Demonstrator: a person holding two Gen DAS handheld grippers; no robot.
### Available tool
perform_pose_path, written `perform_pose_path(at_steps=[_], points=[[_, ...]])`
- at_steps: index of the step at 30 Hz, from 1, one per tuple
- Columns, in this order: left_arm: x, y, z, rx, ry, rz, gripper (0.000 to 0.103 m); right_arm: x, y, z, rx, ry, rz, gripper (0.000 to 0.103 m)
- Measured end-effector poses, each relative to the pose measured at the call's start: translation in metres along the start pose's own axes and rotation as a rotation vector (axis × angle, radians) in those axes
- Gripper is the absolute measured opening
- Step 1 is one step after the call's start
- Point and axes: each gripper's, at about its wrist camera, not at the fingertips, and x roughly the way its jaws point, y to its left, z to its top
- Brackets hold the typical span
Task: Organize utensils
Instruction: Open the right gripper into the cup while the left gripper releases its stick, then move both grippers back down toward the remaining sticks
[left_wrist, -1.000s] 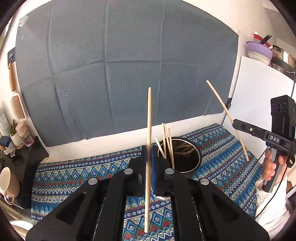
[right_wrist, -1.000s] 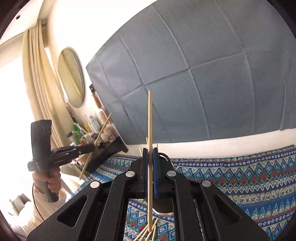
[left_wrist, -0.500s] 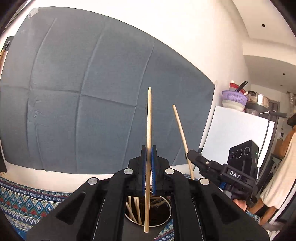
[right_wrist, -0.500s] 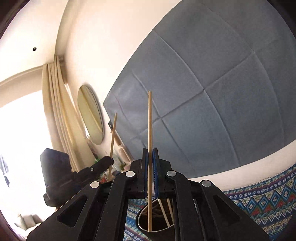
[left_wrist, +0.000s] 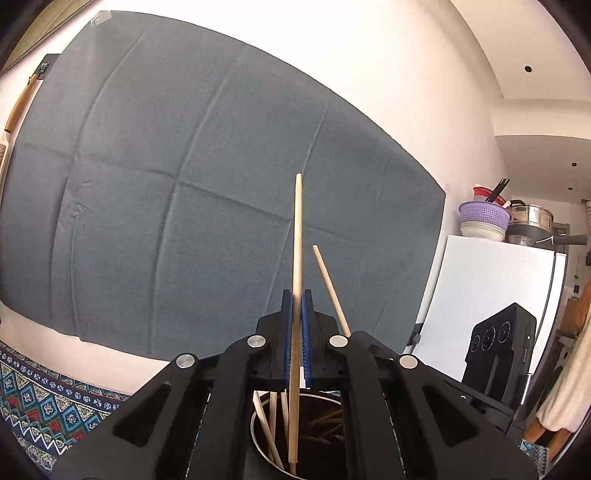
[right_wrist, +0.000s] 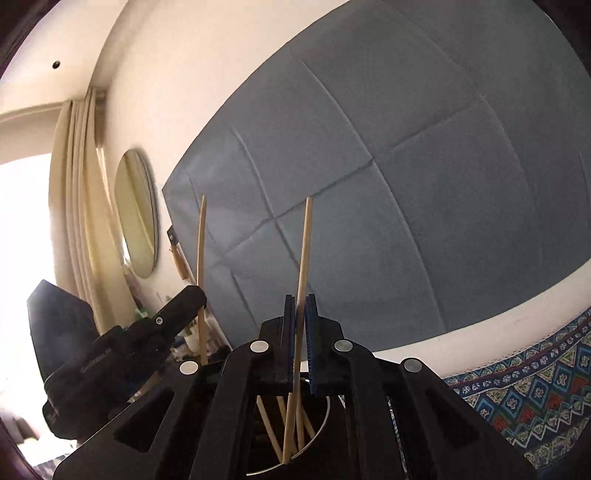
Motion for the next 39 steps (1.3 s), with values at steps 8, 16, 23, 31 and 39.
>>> perform_pose_path(at_steps=[8, 16, 23, 31, 39], points=[[0.005, 0.003, -0.016, -0.012, 0.021, 0.012, 0.005, 0.002, 0.003, -0.003, -0.002, -0.01, 0.024, 0.005], [0.006, 0.0, -0.023, 0.03, 0.058, 0.012, 0.005, 0.009, 0.001, -0.018, -0.003, 0.074, 0.023, 0.005], [-0.008, 0.014, -0.017, -0.045, 0.047, 0.034, 0.049, -0.01, 0.001, -0.006, 0.013, 0.037, 0.028, 0.009], [-0.038, 0.018, 0.007, -0.06, 0.013, 0.076, 0.083, -0.031, 0.005, 0.009, 0.034, 0.016, -0.023, 0.052], [-0.058, 0.012, 0.02, -0.026, 0.086, 0.127, 0.097, -0.057, 0.014, 0.02, 0.036, 0.035, -0.08, 0.087]])
